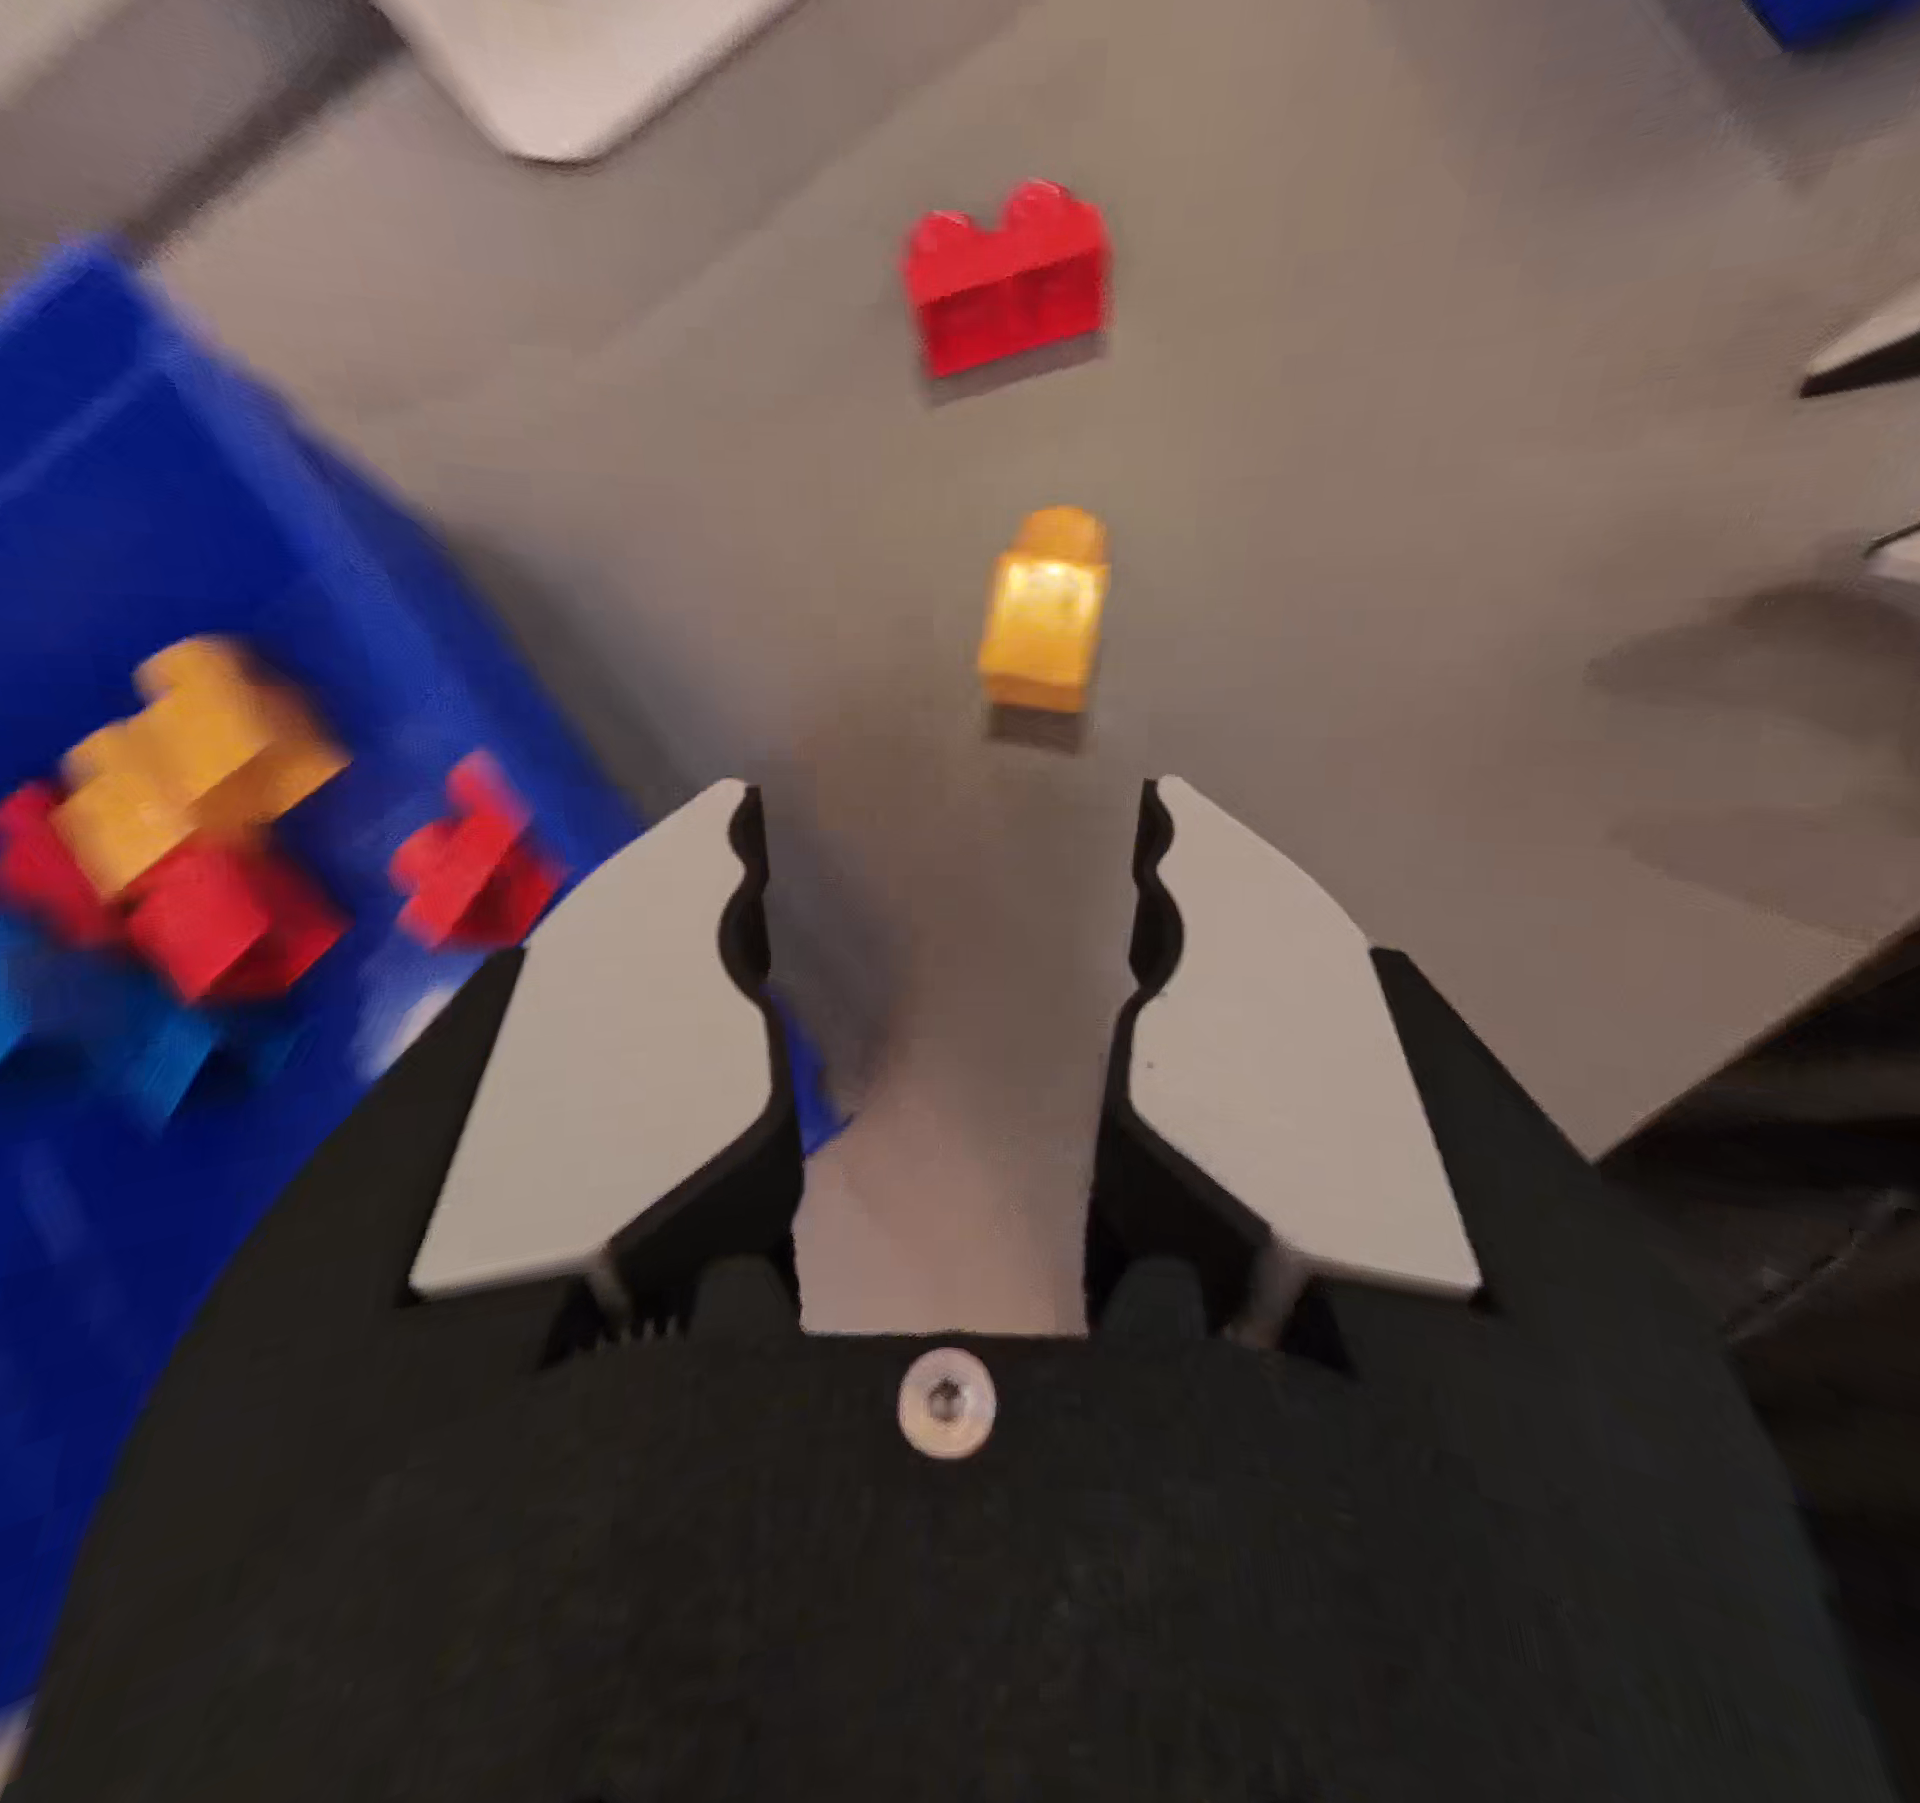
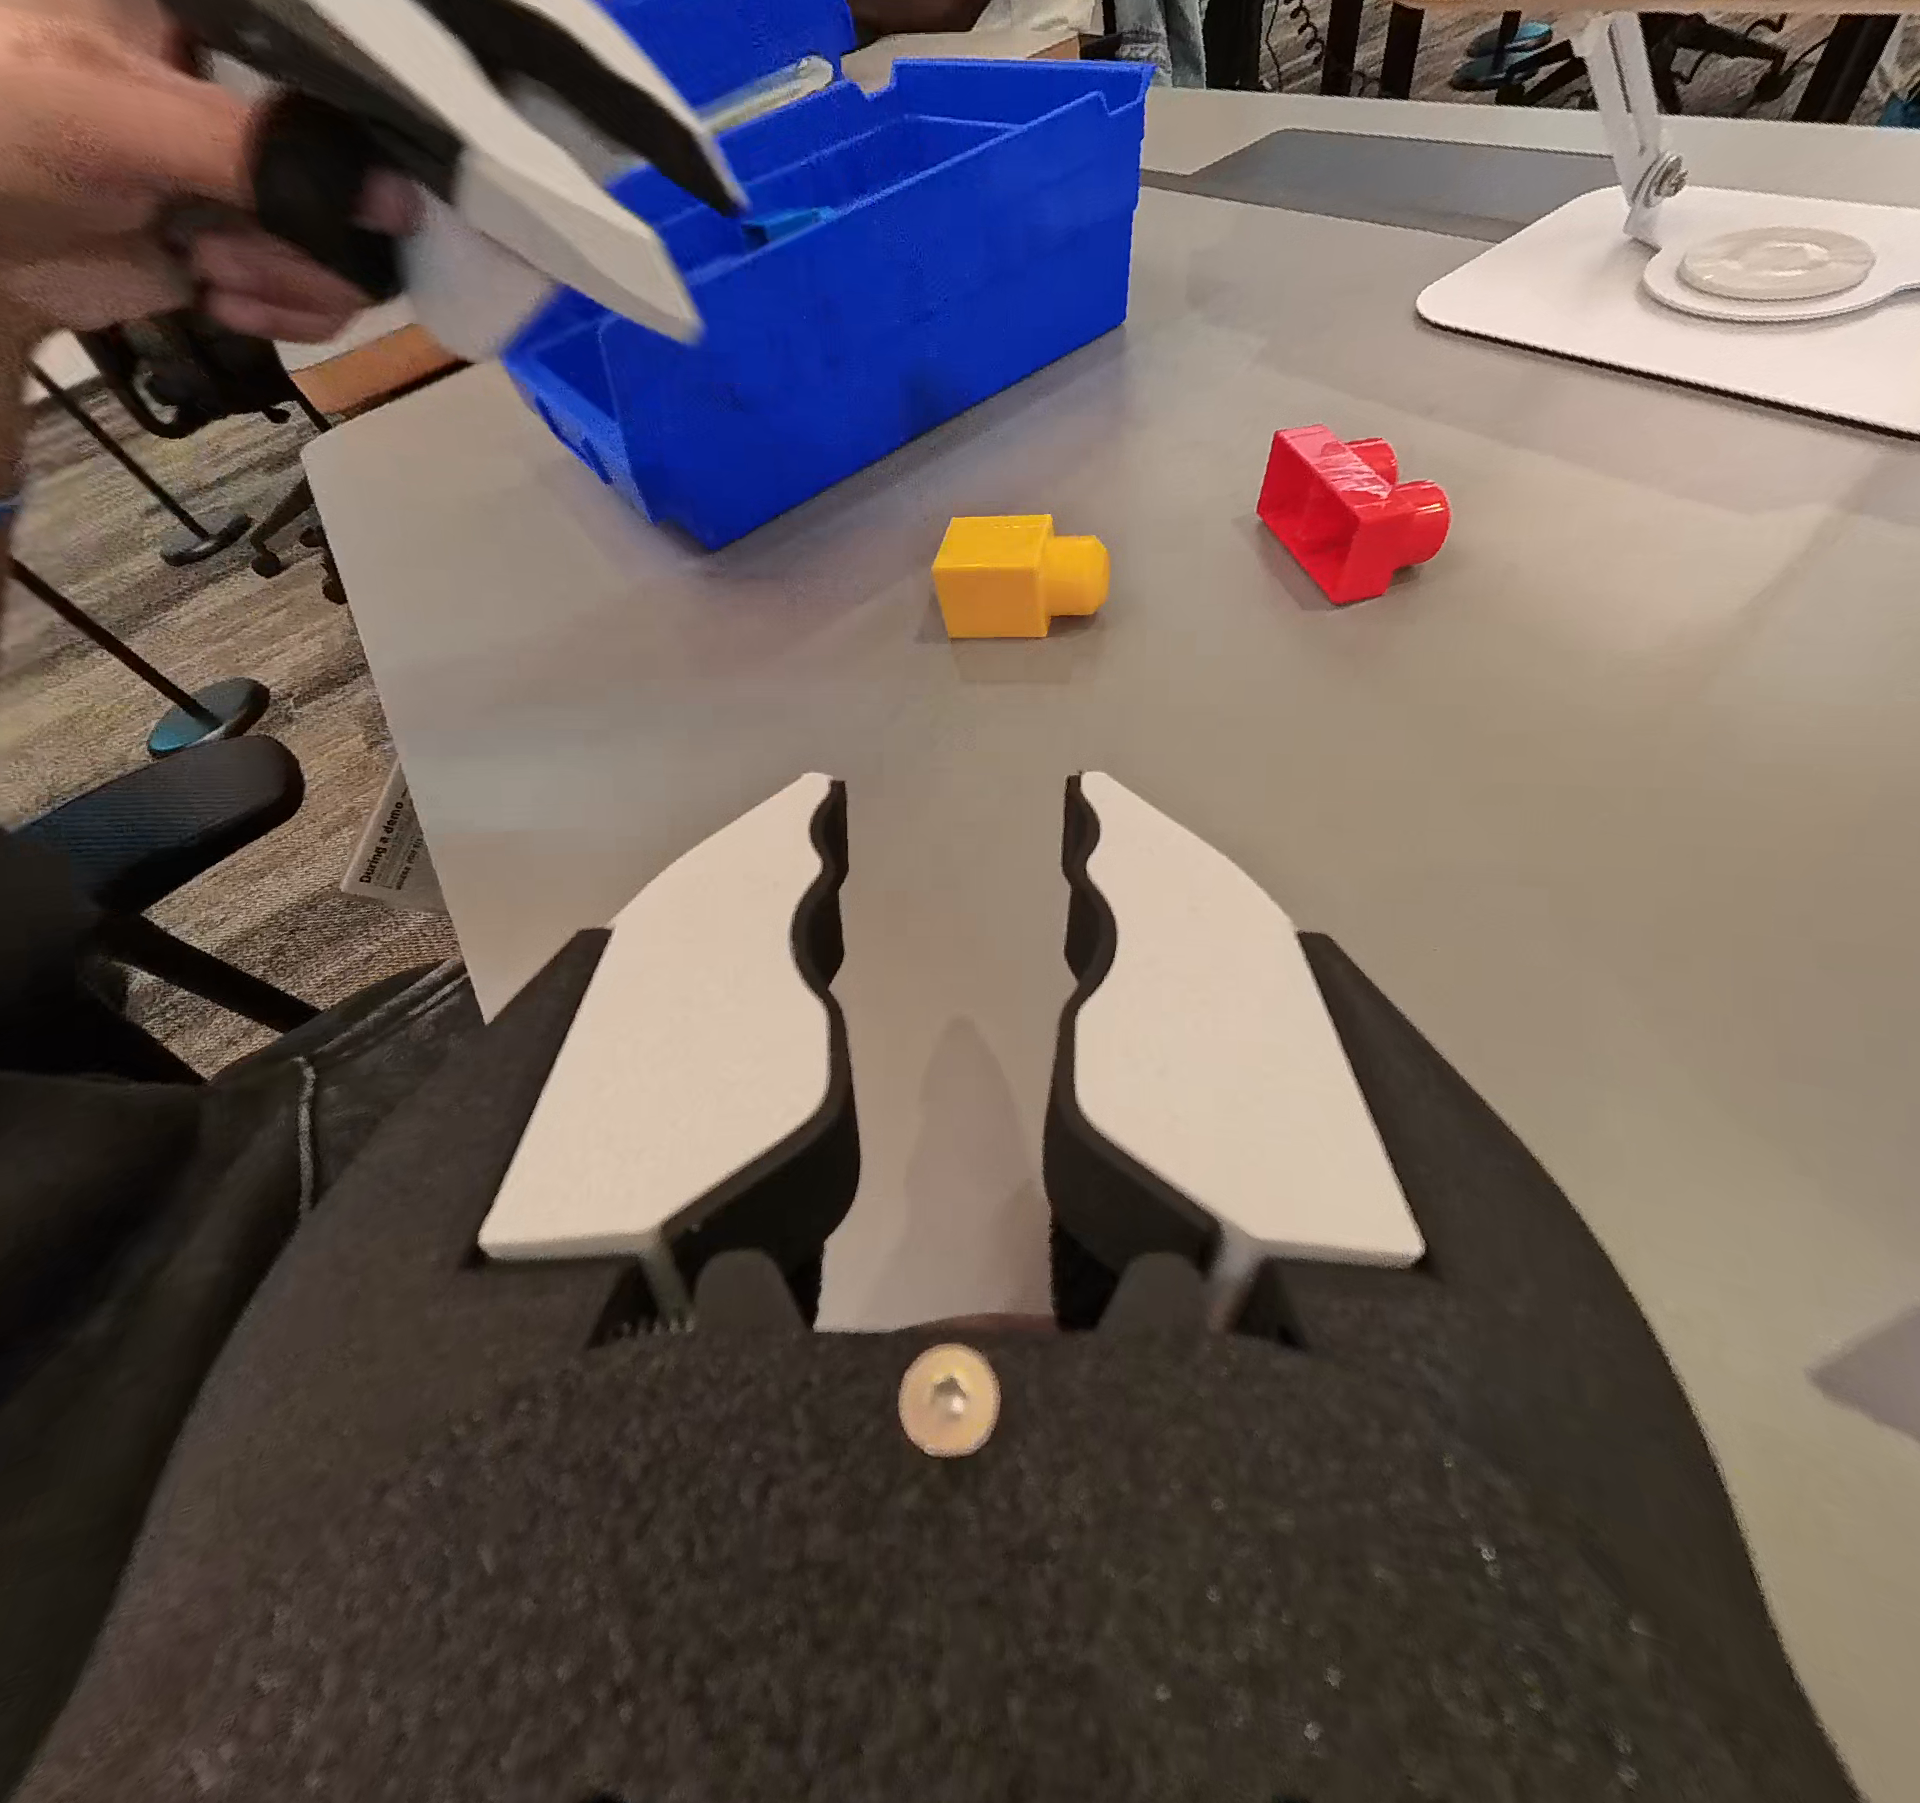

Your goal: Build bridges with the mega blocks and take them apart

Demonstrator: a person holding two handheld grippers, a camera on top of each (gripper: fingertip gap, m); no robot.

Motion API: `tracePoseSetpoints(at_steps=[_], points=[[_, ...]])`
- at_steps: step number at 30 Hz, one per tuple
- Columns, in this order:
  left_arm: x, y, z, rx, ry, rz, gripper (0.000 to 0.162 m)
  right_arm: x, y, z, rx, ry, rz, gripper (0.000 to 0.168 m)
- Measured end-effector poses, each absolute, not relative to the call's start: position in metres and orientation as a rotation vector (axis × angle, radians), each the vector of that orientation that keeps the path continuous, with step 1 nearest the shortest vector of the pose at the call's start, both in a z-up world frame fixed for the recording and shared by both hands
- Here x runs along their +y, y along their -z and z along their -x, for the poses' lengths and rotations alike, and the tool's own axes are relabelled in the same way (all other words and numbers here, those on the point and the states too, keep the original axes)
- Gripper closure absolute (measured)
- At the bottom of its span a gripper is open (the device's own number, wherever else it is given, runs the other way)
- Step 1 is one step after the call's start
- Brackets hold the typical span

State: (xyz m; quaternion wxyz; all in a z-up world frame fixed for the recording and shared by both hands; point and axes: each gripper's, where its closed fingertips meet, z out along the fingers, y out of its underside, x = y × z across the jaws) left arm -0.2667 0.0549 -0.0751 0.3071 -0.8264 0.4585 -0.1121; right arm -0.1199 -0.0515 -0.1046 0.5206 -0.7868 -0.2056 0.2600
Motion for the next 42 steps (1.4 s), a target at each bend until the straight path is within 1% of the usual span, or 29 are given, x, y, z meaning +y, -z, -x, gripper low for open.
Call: tracePoseSetpoints(at_steps=[3,7,10,15,19,22,24,28,31,32,33,39,42], points=[[0.058,0.054,0.347,0.851,0.177,2.132,0.097,-0.053,0.106,0.120,-0.487,-0.633,1.892,0.129],[0.066,0.061,0.421,0.467,0.253,2.113,0.098,-0.053,0.108,0.120,-0.490,-0.632,1.897,0.129],[0.090,0.067,0.432,0.342,0.326,2.089,0.097,-0.052,0.109,0.122,-0.498,-0.642,1.899,0.129],[0.163,0.084,0.443,0.239,0.134,2.091,0.097,-0.050,0.109,0.124,-0.500,-0.669,1.893,0.129],[0.206,0.108,0.444,0.110,0.172,2.214,0.102,-0.049,0.108,0.123,-0.490,-0.691,1.891,0.129],[0.222,0.123,0.445,0.023,0.252,2.313,0.102,-0.048,0.107,0.121,-0.479,-0.709,1.889,0.130],[0.229,0.125,0.451,-0.010,0.253,2.339,0.108,-0.047,0.107,0.119,-0.470,-0.721,1.891,0.130],[0.241,0.133,0.466,-0.037,0.196,2.378,0.109,-0.045,0.106,0.115,-0.447,-0.752,1.887,0.131],[0.248,0.145,0.459,-0.032,0.236,2.416,0.124,-0.043,0.107,0.113,-0.433,-0.779,1.889,0.131],[0.251,0.148,0.461,-0.032,0.209,2.415,0.137,-0.042,0.108,0.112,-0.429,-0.788,1.893,0.131],[0.255,0.149,0.464,-0.039,0.172,2.402,0.155,-0.042,0.108,0.112,-0.427,-0.796,1.895,0.131],[0.258,0.143,0.466,0.000,0.147,2.324,0.157,-0.041,0.109,0.113,-0.424,-0.800,1.898,0.132],[0.253,0.129,0.457,0.090,0.178,2.275,0.157,-0.041,0.109,0.115,-0.430,-0.800,1.901,0.132]])
